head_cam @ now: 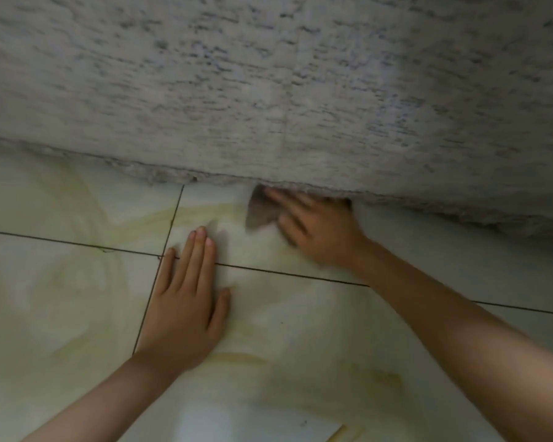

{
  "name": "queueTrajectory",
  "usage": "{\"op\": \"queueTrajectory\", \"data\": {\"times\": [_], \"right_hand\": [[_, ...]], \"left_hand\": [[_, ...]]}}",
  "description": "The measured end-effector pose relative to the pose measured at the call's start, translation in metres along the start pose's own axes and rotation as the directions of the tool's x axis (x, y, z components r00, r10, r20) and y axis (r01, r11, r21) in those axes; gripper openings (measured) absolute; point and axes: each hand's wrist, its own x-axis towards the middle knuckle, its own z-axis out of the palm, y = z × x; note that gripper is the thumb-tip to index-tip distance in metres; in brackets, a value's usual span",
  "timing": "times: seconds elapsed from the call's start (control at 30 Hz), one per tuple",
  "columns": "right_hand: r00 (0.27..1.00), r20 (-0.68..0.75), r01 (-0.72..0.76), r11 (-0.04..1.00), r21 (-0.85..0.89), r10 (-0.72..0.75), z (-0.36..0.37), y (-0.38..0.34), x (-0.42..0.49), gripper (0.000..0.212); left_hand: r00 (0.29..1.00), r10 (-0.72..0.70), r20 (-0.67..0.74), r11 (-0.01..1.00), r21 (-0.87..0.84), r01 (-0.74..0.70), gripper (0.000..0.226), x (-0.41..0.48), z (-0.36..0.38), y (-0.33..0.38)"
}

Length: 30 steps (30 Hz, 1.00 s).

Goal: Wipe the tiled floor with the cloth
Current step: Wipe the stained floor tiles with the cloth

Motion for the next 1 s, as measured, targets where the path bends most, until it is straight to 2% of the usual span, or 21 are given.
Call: {"op": "queueTrajectory", "data": {"times": [0.07,0.1,0.17,0.23,0.3,0.37,0.43,0.47,0.5,0.53,0.57,0.6,0.63,0.67,0.7,0.73,0.77,0.8,0.9,0.97,1.0], "right_hand": [[0.952,0.006,-0.307,0.951,0.033,0.307,-0.003,0.004,0.018,0.039],[0.919,-0.028,-0.391,0.917,0.076,0.394,-0.003,-0.01,0.023,0.036],[0.889,-0.14,-0.417,0.897,0.144,0.436,0.007,-0.045,0.017,0.032],[0.937,-0.182,-0.286,0.953,0.099,0.299,0.016,-0.079,-0.012,0.041],[0.994,-0.101,-0.029,0.996,0.088,0.038,0.021,-0.101,-0.063,0.049],[0.992,-0.005,0.125,0.988,0.094,-0.126,0.023,-0.103,-0.124,0.054],[0.955,0.039,0.291,0.955,0.065,-0.294,0.016,-0.073,-0.165,0.055],[0.937,0.064,0.34,0.939,0.052,-0.343,0.01,-0.049,-0.172,0.054],[0.941,0.072,0.33,0.944,0.035,-0.331,0.004,-0.023,-0.17,0.052],[0.97,0.045,0.238,0.971,0.008,-0.238,-0.002,0.003,-0.164,0.05],[0.998,0.009,0.058,0.998,-0.001,-0.058,-0.009,0.028,-0.154,0.05],[0.985,-0.021,-0.17,0.985,0.008,0.17,-0.016,0.046,-0.144,0.054],[0.916,-0.044,-0.399,0.917,0.022,0.399,-0.018,0.055,-0.134,0.062],[0.815,-0.072,-0.574,0.818,0.033,0.575,-0.015,0.053,-0.125,0.068],[0.728,-0.101,-0.679,0.733,0.032,0.679,-0.01,0.038,-0.121,0.07],[0.684,-0.128,-0.723,0.691,0.016,0.718,-0.003,0.015,-0.122,0.068],[0.698,-0.158,-0.706,0.708,0.012,0.698,0.006,-0.016,-0.129,0.064],[0.753,-0.175,-0.639,0.769,0.034,0.634,0.014,-0.05,-0.143,0.06],[0.957,-0.048,-0.281,0.956,0.084,0.285,0.026,-0.135,-0.2,0.061],[0.999,0.041,-0.022,0.995,0.093,0.018,0.018,-0.121,-0.222,0.061],[0.999,0.028,0.044,0.997,0.07,-0.046,0.014,-0.095,-0.224,0.058]], "left_hand": [[1.0,0.0,0.009,1.0,-0.004,0.0,0.068,0.0,0.0,-0.001],[1.0,0.003,0.008,1.0,-0.002,-0.003,0.068,0.0,0.001,-0.001],[1.0,0.007,-0.002,1.0,-0.011,-0.007,0.067,-0.001,0.002,-0.002],[1.0,0.008,-0.024,0.999,-0.044,-0.009,0.065,-0.001,0.002,-0.002],[0.999,0.027,-0.036,0.997,-0.073,-0.029,0.065,-0.002,0.001,-0.003],[0.999,0.039,-0.035,0.995,-0.089,-0.042,0.066,-0.002,-0.001,-0.003],[0.999,0.035,-0.024,0.995,-0.096,-0.037,0.065,-0.002,-0.002,-0.003],[0.999,0.036,-0.018,0.995,-0.094,-0.037,0.066,-0.002,-0.002,-0.002],[0.999,0.038,-0.016,0.996,-0.085,-0.039,0.065,-0.001,-0.002,-0.002],[0.999,0.043,-0.013,0.996,-0.073,-0.044,0.065,-0.001,-0.001,-0.002],[0.999,0.051,-0.007,0.997,-0.062,-0.051,0.065,-0.001,0.0,-0.002],[0.998,0.056,-0.002,0.997,-0.054,-0.056,0.064,-0.001,0.0,-0.002],[0.998,0.057,0.0,0.997,-0.047,-0.057,0.064,-0.001,0.0,-0.002],[0.998,0.055,0.002,0.998,-0.038,-0.055,0.064,-0.001,0.001,-0.002],[0.999,0.052,0.006,0.998,-0.03,-0.052,0.064,0.0,0.001,-0.001],[0.999,0.048,0.011,0.998,-0.028,-0.048,0.065,0.0,0.0,-0.001],[0.999,0.041,0.013,0.999,-0.029,-0.041,0.065,0.0,0.0,0.0],[0.999,0.036,0.014,0.999,-0.029,-0.035,0.065,0.001,-0.001,0.001],[0.999,0.03,0.028,0.999,-0.02,-0.029,0.066,0.0,-0.004,0.002],[0.999,0.028,0.033,1.0,-0.013,-0.028,0.067,-0.001,-0.006,0.003],[0.999,0.024,0.035,1.0,-0.007,-0.024,0.067,-0.001,-0.005,0.004]]}}
